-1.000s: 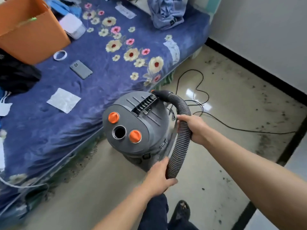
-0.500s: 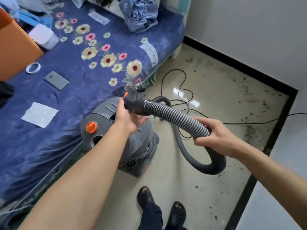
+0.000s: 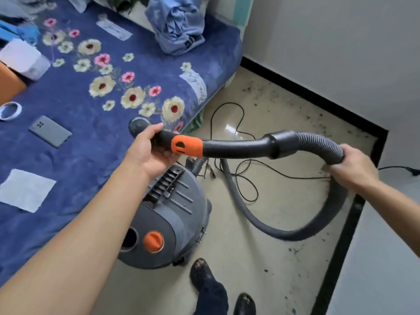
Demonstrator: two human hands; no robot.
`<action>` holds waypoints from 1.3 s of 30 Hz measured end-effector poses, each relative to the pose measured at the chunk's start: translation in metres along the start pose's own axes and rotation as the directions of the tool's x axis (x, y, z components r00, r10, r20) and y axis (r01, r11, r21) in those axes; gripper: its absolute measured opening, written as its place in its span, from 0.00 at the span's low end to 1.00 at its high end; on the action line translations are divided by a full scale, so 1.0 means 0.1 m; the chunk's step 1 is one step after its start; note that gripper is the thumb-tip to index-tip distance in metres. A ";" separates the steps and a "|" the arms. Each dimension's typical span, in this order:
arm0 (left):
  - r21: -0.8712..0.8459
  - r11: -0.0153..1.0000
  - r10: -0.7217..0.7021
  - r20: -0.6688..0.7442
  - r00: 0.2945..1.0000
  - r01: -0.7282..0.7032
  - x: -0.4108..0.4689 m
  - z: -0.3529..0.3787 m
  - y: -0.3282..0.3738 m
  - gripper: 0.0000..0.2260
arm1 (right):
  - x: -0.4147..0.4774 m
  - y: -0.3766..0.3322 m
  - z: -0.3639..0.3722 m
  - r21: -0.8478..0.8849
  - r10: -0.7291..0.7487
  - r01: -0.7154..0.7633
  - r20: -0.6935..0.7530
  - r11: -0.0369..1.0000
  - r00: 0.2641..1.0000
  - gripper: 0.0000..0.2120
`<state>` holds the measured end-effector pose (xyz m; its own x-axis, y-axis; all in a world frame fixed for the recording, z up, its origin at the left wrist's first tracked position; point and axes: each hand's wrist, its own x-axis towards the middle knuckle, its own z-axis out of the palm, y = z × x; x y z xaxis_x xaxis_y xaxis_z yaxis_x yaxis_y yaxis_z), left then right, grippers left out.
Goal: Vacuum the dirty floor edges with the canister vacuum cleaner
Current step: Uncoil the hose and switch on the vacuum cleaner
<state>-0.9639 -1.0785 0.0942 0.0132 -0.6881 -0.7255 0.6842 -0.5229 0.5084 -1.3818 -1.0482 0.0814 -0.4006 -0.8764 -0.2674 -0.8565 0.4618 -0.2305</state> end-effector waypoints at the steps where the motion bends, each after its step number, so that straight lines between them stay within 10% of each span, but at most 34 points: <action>1: 0.031 0.999 -0.014 -0.013 1.000 0.014 -0.04 0.00 0.01 0.05 | 0.10 -0.14 -0.04 -0.007 0.018 -0.019 -0.050 1.000 0.999 0.20; 9: -0.153 0.987 -0.021 -0.430 0.902 -0.051 -0.41 -0.58 -0.31 0.04 | 0.23 -1.37 0.41 0.159 -0.231 0.224 0.028 0.962 0.973 0.33; 14: -0.217 0.967 -0.040 -0.652 0.757 -0.136 -0.81 -1.04 -0.81 0.03 | -0.08 -1.77 1.19 0.525 -0.012 -0.436 0.649 0.731 0.761 0.38; 17: -0.287 0.941 -0.088 -0.720 0.688 -0.180 -1.01 -1.24 -1.22 0.03 | -0.26 -1.74 1.59 0.513 -0.011 -0.545 0.735 0.664 0.678 0.35; 24: -0.576 0.737 -0.316 -0.756 0.573 -0.354 -1.03 -1.45 -1.95 0.11 | -0.49 -1.88 1.77 0.374 -0.408 0.209 0.605 0.904 0.683 0.17; 30: -0.691 0.565 -0.317 -0.687 0.654 -0.451 -0.78 -1.66 -1.95 0.05 | -0.88 -2.45 1.65 -0.203 -0.668 0.906 0.620 0.370 0.412 0.13; 36: -0.742 0.519 -0.368 -0.643 0.672 -0.425 -0.47 -1.90 -2.05 0.19 | -1.56 -2.92 1.87 0.063 -0.819 0.990 0.571 0.122 0.065 0.13; 39: -0.749 0.514 -0.384 -0.637 0.669 -0.418 -0.43 -1.94 -2.07 0.19 | -1.72 -3.07 2.07 0.116 -0.831 0.986 0.555 0.116 0.032 0.13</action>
<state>-0.9647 -0.8432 -0.0698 0.2107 0.0608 -0.9757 0.8924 0.3955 0.2173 -0.9823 -1.0113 0.0045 0.8796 -0.3361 -0.3367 -0.4566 -0.7952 -0.3990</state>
